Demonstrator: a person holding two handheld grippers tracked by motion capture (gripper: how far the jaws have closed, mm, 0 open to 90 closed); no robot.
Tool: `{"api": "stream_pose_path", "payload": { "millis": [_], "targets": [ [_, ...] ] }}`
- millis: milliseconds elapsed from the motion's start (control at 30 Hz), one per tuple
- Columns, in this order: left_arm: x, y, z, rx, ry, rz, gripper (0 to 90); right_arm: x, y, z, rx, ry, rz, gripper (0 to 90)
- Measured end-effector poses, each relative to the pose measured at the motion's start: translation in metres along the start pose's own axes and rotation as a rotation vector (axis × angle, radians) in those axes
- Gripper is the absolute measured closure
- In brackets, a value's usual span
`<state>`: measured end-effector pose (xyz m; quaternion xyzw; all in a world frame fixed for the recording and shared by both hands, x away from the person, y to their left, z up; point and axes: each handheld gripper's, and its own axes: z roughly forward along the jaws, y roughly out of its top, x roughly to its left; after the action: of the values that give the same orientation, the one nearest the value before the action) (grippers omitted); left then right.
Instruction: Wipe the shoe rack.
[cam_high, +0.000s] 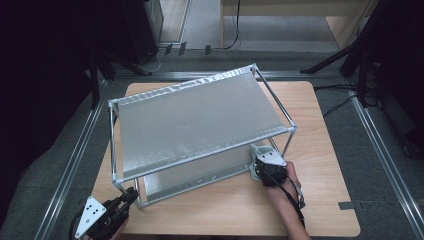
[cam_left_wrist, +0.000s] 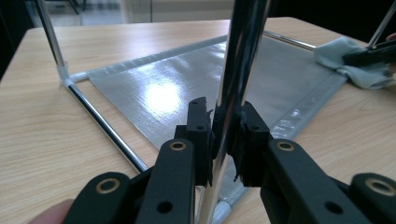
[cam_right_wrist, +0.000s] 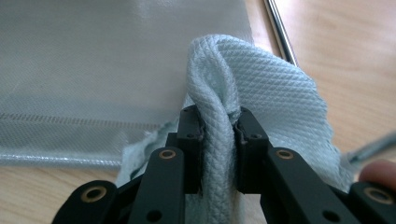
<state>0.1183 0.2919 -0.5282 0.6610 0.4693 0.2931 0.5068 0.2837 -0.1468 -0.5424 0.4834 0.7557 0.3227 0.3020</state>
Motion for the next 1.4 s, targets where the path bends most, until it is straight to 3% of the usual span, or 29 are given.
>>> {"api": "stream_pose_path", "payload": {
  "millis": [167, 400, 467, 533, 600, 733, 800, 967, 1400],
  "targets": [
    [-0.012, 0.000, 0.001, 0.010, -0.056, 0.032, 80.1, -0.015, -0.007, -0.005, 0.014, 0.016, 0.036, 77.0],
    [-0.041, 0.001, 0.009, 0.023, -0.163, 0.050, 77.6, -0.044, -0.023, -0.022, 0.043, -0.043, 0.064, 76.6],
    [-0.046, 0.001, 0.011, 0.021, -0.174, 0.050, 75.6, -0.052, -0.025, -0.026, 0.046, -0.062, 0.083, 76.3],
    [-0.048, 0.002, 0.012, 0.019, -0.177, 0.047, 75.6, -0.060, -0.027, -0.031, -0.011, -0.096, 0.091, 75.2],
    [-0.046, 0.002, 0.012, 0.013, -0.183, 0.034, 75.7, -0.069, -0.026, -0.037, -0.060, -0.111, 0.131, 75.0],
    [-0.047, 0.003, 0.013, 0.010, -0.182, 0.050, 79.0, -0.077, -0.028, -0.030, -0.032, -0.094, 0.169, 75.4],
    [-0.048, 0.003, 0.013, 0.009, -0.178, 0.061, 79.6, -0.073, -0.030, -0.022, -0.003, -0.069, 0.150, 75.8],
    [-0.047, 0.004, 0.015, 0.010, -0.186, 0.055, 79.7, -0.057, -0.028, -0.020, -0.003, -0.030, 0.124, 76.3],
    [-0.065, 0.007, 0.028, 0.025, -0.253, 0.054, 79.4, 0.029, -0.025, -0.030, -0.033, 0.123, -0.013, 76.7]
  ]
}}
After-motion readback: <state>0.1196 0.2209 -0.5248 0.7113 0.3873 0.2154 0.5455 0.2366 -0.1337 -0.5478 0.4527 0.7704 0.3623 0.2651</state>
